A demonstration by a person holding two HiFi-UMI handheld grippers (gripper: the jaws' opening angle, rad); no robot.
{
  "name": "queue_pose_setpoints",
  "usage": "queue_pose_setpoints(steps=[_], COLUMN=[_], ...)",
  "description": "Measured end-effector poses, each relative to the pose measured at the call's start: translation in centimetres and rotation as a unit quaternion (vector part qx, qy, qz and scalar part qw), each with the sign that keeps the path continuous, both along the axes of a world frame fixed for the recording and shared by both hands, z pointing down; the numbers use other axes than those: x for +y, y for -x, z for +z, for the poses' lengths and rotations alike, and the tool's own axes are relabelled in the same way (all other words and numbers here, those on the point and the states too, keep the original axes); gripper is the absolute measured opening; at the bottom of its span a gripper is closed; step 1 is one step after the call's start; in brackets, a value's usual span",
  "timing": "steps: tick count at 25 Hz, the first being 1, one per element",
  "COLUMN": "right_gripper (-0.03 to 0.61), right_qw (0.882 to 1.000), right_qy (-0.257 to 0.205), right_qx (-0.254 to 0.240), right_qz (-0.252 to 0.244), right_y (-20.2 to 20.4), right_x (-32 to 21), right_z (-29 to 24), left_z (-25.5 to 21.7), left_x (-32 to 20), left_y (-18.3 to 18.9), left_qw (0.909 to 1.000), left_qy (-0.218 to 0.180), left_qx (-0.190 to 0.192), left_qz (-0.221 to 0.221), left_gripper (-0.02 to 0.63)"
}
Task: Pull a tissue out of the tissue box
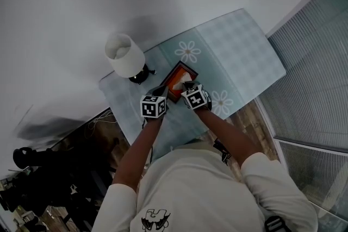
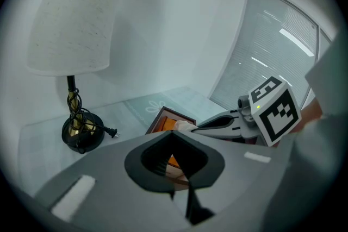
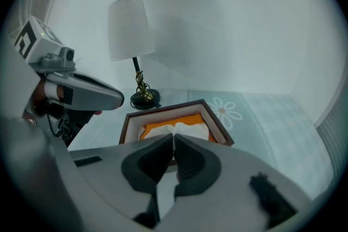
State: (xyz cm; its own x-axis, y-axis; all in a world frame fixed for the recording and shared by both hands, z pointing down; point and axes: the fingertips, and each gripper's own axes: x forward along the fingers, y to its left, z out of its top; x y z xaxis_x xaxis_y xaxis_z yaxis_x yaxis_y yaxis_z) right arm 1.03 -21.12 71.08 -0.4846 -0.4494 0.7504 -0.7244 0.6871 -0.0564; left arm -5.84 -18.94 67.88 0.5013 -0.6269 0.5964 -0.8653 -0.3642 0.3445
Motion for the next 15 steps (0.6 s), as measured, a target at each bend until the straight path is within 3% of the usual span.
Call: queue_pose_setpoints(steps=[15], right_gripper=[0.015], right_qw=[0.998], right_qy=[-0.021], right_qx=[-0.054], right_qz=[0.028], right_y=[-1.2], right_x=[3.8], right_z=[-4.8], left_z=[-3.5], left_x=[2.6], left_y=[-0.7], left_qw=[0.9986], left_qy=[-0.048], left_qx=[0.016], left_qz=[0.016], left_gripper=[0.006])
